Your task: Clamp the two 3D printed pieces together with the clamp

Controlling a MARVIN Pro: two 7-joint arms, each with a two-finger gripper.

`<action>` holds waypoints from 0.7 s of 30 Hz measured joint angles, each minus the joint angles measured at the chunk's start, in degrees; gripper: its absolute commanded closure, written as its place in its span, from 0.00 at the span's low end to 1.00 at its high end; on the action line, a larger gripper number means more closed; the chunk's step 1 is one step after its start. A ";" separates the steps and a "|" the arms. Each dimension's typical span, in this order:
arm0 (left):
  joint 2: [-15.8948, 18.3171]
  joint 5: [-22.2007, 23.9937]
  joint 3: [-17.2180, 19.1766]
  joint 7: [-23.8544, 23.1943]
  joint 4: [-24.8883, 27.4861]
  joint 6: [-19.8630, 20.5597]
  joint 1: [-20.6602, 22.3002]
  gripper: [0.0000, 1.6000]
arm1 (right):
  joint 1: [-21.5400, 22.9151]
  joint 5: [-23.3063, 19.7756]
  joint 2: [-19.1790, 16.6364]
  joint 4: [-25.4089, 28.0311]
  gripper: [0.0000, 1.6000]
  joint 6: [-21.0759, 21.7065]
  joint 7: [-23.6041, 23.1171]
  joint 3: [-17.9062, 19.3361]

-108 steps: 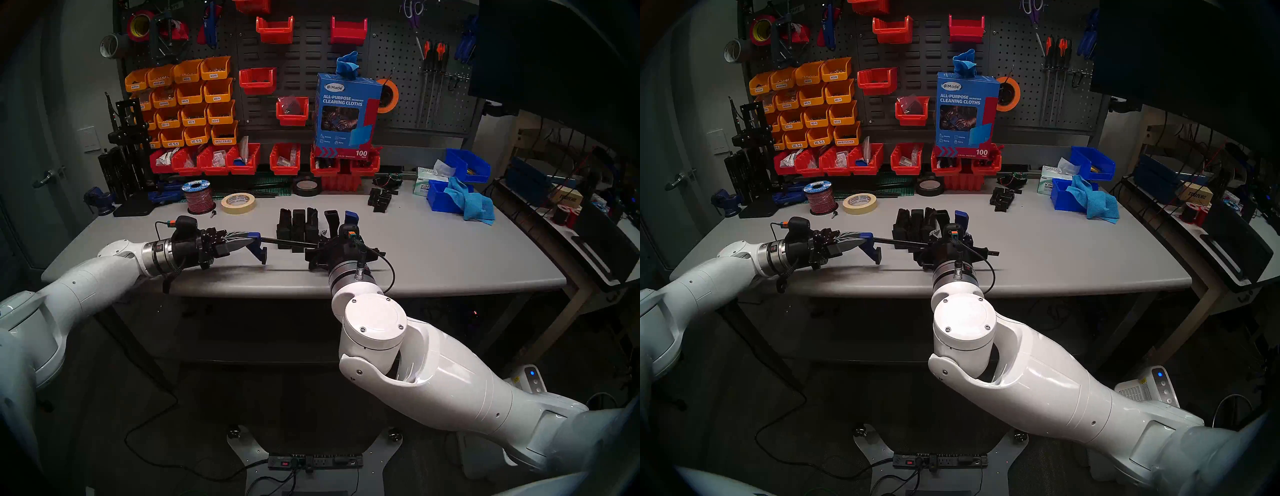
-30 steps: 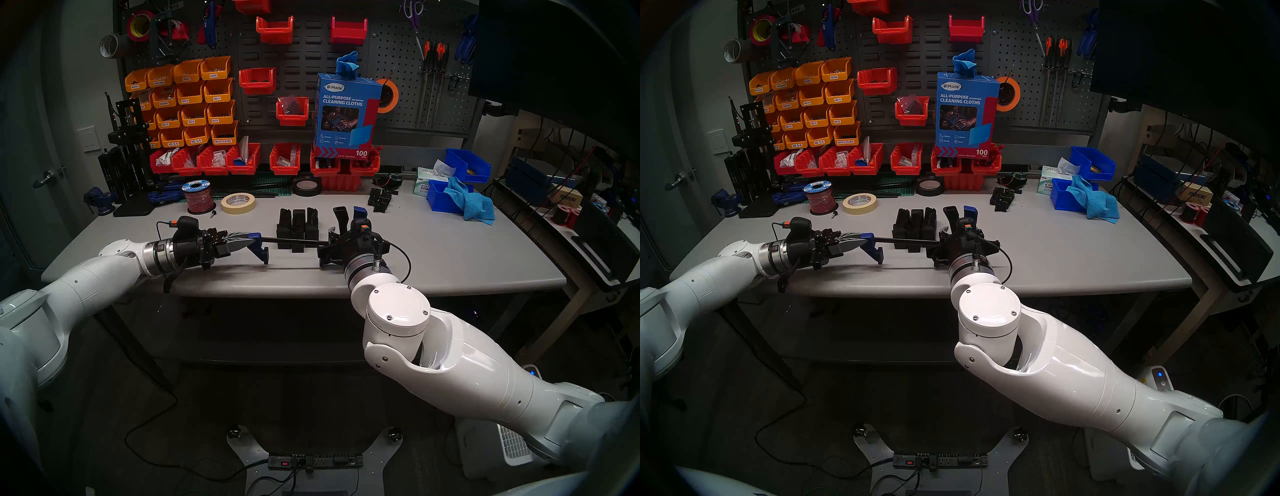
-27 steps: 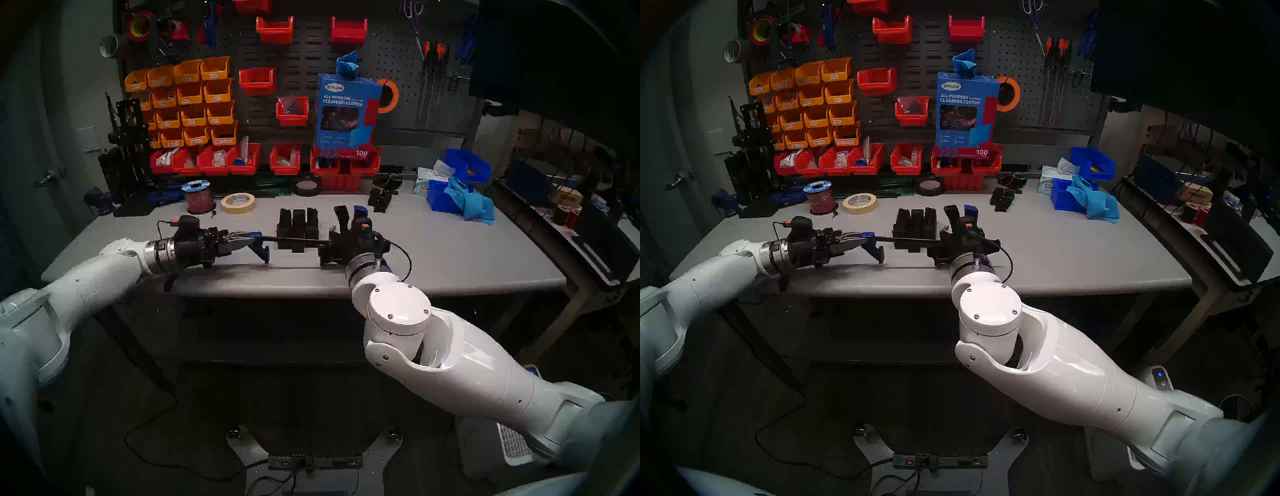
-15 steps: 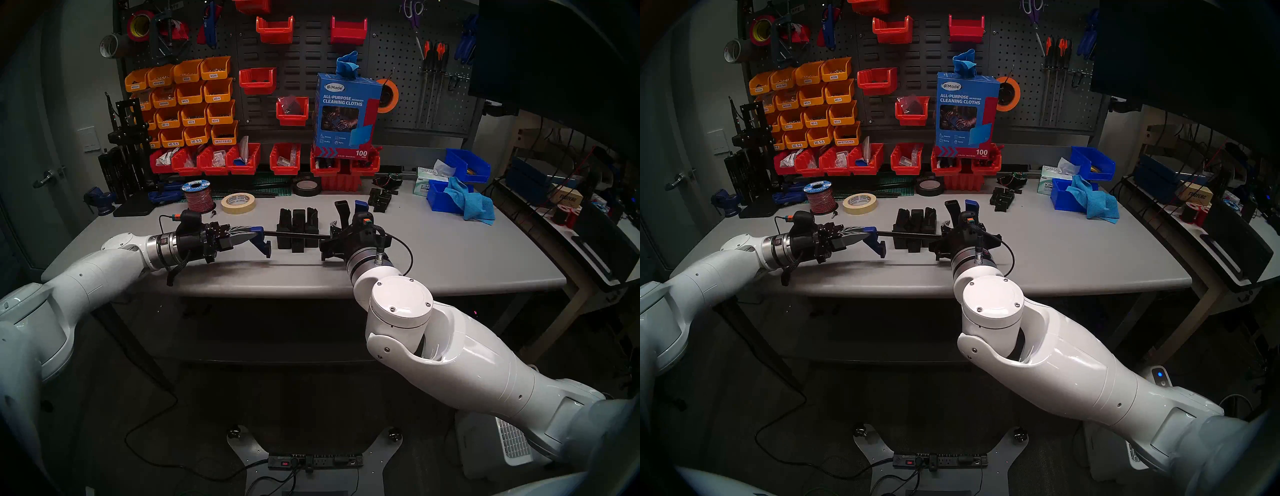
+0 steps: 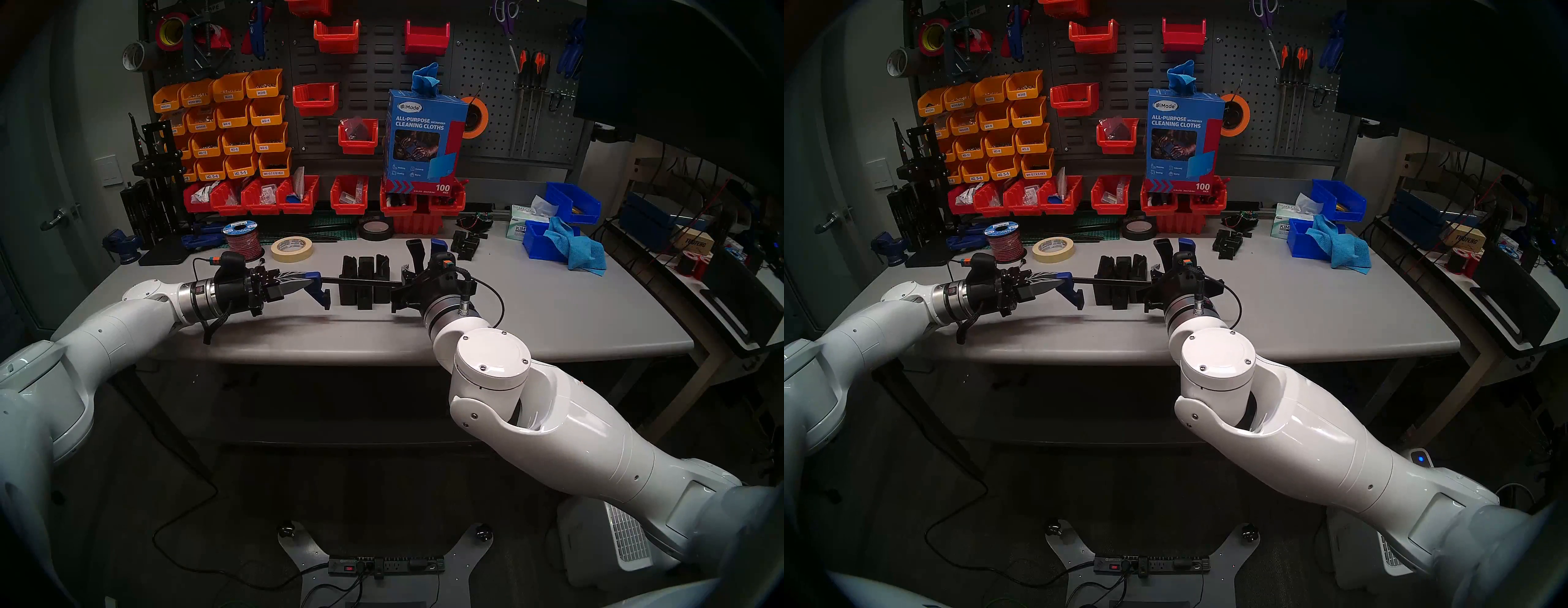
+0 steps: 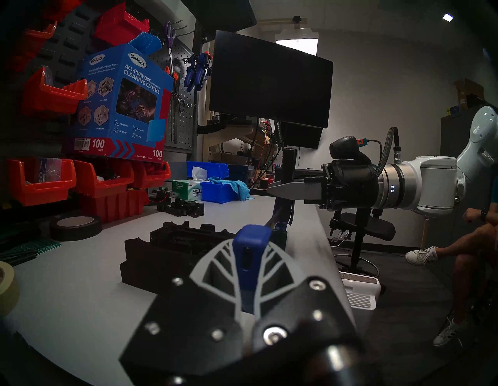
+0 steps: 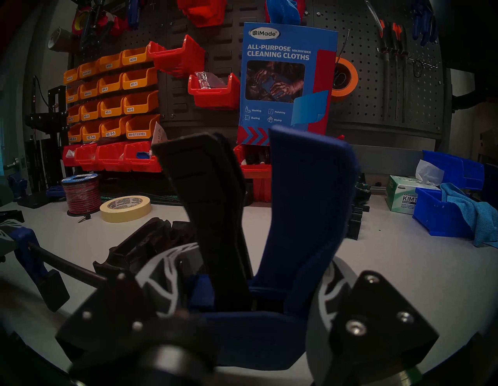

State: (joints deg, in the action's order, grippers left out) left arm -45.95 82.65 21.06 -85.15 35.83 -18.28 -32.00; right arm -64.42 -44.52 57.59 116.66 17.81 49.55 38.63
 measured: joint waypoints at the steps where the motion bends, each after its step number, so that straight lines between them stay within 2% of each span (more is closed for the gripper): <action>1: -0.08 -0.11 0.00 0.00 -0.28 -0.08 0.14 1.00 | 0.07 -0.06 -0.02 -0.02 1.00 0.00 -0.23 0.05; 21: -1.68 -2.49 -0.16 0.02 -6.39 -1.09 2.62 1.00 | 0.43 -0.89 -1.80 -0.45 1.00 0.08 -0.81 1.32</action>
State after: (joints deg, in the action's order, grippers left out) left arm -47.62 80.16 20.90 -85.12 29.44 -19.37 -29.38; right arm -63.99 -45.41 55.79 116.21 17.88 48.75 39.95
